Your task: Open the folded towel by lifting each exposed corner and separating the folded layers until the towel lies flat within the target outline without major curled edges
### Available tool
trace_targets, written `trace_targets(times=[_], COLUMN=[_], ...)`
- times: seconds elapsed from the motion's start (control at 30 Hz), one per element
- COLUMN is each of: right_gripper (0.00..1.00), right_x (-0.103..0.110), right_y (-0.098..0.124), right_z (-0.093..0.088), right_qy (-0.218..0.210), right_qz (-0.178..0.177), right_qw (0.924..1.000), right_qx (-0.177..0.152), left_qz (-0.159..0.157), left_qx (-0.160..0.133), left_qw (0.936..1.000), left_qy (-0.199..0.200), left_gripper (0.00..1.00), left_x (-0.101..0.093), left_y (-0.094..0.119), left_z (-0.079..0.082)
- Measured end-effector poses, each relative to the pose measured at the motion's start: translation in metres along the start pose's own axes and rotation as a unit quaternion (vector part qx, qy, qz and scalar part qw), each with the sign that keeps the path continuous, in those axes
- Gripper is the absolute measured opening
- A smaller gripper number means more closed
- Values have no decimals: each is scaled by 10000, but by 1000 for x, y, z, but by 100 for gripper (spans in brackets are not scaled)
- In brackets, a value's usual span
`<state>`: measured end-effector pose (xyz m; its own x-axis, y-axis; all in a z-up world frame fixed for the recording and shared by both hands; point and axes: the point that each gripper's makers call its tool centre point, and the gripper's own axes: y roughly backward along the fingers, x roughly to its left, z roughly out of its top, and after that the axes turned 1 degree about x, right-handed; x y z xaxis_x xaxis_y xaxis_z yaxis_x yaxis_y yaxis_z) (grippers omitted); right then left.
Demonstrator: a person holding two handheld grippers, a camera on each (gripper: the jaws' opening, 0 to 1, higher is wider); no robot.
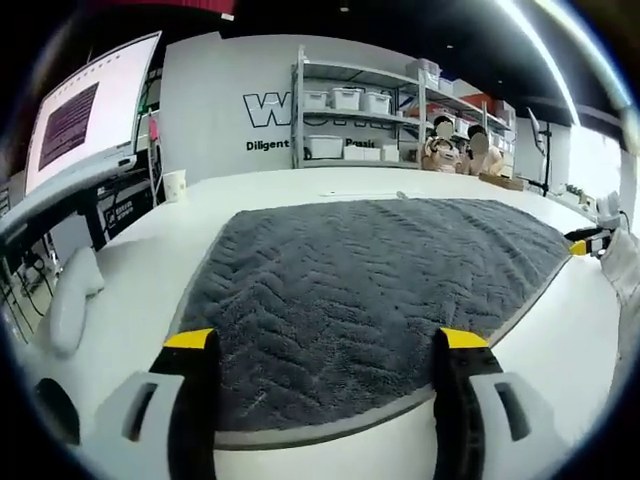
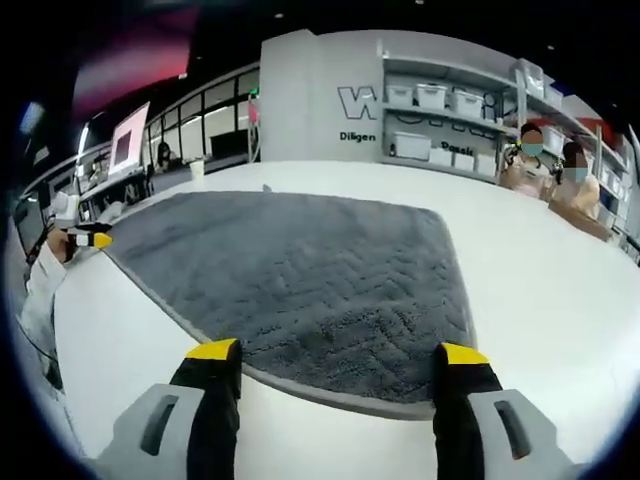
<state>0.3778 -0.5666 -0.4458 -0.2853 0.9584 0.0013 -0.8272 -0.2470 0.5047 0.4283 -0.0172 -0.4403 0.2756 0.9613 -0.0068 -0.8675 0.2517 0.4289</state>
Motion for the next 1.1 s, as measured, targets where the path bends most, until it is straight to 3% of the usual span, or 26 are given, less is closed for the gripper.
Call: trace_targets(times=[0.73,0.97,1.1], right_gripper=[77,78,76], right_x=[2,2,-2], right_y=[11,9,11], right_z=[-5,-3,2], right_qy=[39,35,-24], right_qz=[79,103,104], right_qw=[10000,9999,9999], right_qx=[-44,-34,-53], left_qz=[9,-102,-216], left_qx=[62,152,73], left_qw=[10000,9998,9997], left_qy=[-17,-117,-27], left_gripper=[88,89,91], left_x=[-1,-1,-5], left_y=[16,13,13], left_z=[-8,-6,4])
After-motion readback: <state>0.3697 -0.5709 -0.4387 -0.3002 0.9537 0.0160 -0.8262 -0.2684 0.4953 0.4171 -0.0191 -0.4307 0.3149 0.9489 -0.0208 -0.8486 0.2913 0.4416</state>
